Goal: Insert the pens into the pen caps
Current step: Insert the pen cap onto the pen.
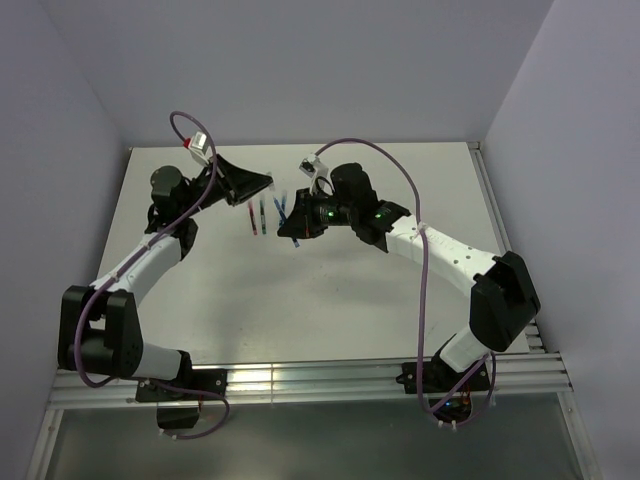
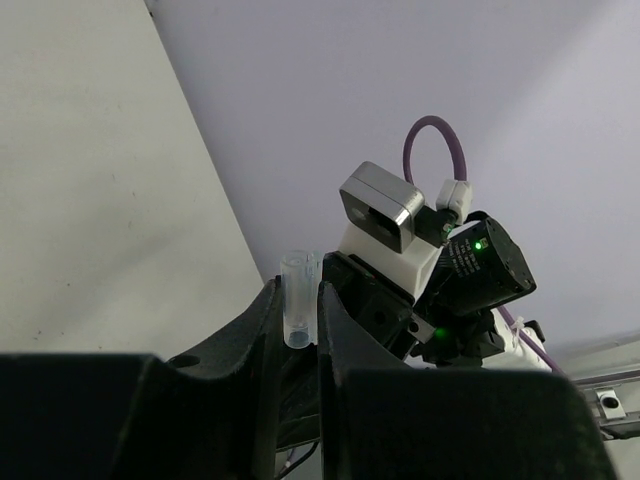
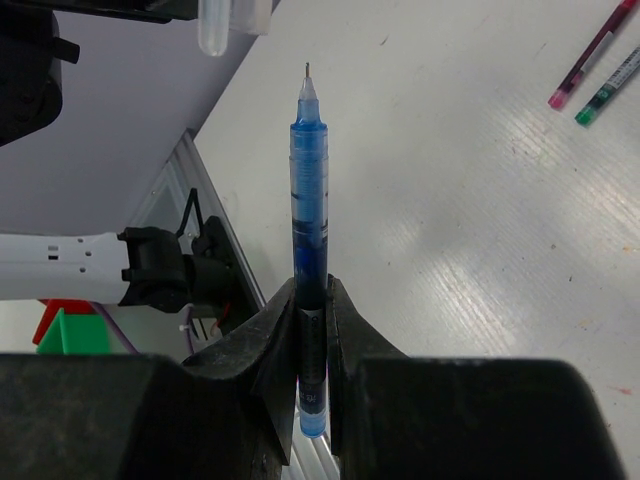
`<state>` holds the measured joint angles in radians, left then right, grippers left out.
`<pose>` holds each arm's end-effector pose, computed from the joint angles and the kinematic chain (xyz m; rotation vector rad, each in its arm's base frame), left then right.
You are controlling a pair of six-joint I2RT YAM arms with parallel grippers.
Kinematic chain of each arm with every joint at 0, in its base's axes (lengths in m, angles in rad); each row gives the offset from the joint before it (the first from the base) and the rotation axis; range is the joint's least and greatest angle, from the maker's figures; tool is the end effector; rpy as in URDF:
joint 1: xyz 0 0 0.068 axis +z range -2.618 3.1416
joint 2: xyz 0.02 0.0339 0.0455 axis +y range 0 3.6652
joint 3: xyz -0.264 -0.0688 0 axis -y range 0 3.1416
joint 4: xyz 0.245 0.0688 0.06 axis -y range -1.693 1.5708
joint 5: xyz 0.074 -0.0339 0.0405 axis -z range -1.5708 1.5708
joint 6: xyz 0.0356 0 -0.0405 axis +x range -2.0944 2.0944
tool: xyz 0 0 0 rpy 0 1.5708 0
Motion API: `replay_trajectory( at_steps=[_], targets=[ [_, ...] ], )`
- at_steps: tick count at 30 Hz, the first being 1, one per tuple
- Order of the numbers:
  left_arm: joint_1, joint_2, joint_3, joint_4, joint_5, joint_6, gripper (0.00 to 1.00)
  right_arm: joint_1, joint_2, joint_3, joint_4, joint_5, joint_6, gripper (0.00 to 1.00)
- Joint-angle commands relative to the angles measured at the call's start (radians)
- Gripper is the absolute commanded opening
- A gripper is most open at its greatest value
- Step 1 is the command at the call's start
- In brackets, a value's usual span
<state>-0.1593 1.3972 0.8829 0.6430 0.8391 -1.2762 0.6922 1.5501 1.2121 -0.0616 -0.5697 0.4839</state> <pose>0.3060 -0.0760 0.3178 -0.1561 1.7530 -1.7017 0.2659 0.2454 0.3124 -0.6272 2.0570 1.2910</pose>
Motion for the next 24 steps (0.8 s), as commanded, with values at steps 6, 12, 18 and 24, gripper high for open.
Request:
replay_trajectory(
  at_steps=[6,12,18,24],
  targets=[
    [-0.011,0.013,0.007,-0.002,-0.024,0.048,0.00,0.006,-0.047,0.049,0.002,0.019,-0.019,0.00],
    [-0.011,0.028,0.013,0.001,-0.021,0.044,0.00,0.006,-0.058,0.046,-0.004,0.027,-0.025,0.00],
    [-0.014,0.043,0.008,0.016,-0.014,0.029,0.00,0.006,-0.058,0.043,-0.006,0.034,-0.028,0.00],
    [-0.025,0.036,0.019,0.014,-0.011,0.031,0.00,0.004,-0.059,0.040,-0.006,0.034,-0.028,0.00]
  ],
)
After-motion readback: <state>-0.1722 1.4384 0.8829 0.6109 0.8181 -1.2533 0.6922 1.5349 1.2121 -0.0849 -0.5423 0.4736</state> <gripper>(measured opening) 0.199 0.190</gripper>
